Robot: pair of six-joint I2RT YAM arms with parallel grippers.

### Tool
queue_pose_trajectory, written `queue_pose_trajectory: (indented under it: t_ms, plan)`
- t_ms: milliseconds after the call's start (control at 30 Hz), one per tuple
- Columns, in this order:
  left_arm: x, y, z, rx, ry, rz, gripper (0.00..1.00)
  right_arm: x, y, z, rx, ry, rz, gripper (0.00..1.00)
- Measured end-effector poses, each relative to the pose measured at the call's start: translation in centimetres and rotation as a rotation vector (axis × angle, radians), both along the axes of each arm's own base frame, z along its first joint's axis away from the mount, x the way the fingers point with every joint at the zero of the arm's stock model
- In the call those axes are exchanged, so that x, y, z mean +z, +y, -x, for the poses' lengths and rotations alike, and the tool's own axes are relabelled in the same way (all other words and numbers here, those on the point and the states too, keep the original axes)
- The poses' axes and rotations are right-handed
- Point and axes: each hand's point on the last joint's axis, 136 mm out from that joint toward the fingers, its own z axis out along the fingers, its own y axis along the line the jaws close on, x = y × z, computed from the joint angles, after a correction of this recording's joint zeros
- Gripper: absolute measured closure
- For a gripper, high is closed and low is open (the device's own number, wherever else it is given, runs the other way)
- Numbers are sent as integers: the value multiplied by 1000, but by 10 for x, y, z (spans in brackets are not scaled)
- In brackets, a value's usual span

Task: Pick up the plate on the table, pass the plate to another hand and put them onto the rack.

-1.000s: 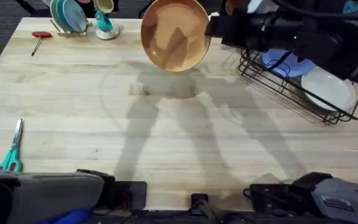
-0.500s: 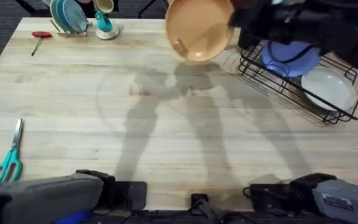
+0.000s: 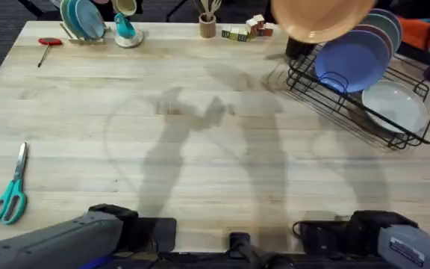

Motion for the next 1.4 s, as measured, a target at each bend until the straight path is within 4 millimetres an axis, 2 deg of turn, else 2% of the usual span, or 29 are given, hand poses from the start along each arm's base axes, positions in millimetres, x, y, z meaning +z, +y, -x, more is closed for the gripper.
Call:
queue_pose_trajectory:
  t_ms: [233,433,600,833,1133,1233,1400]
  plan:
    - [-1,0,-1,0,3,-1,6,26,-46,19,-100,-94,158,972]
    - [-1,0,-1,1,3,-1,6,25,-75,25,-153,-93,309,972]
    - [-1,0,-1,3,3,-2,7,5,-83,31,-124,-18,467,972]
    - [-1,0,-1,3,2,-2,7,-21,-84,35,-22,62,691,972]
    - [-1,0,-1,3,3,-2,6,-49,-90,19,68,129,846,973]
    - [-1,0,-1,3,3,-2,6,-69,-102,11,82,196,924,973]
    - [-1,0,-1,3,3,-2,6,-82,-111,0,91,230,974,973]
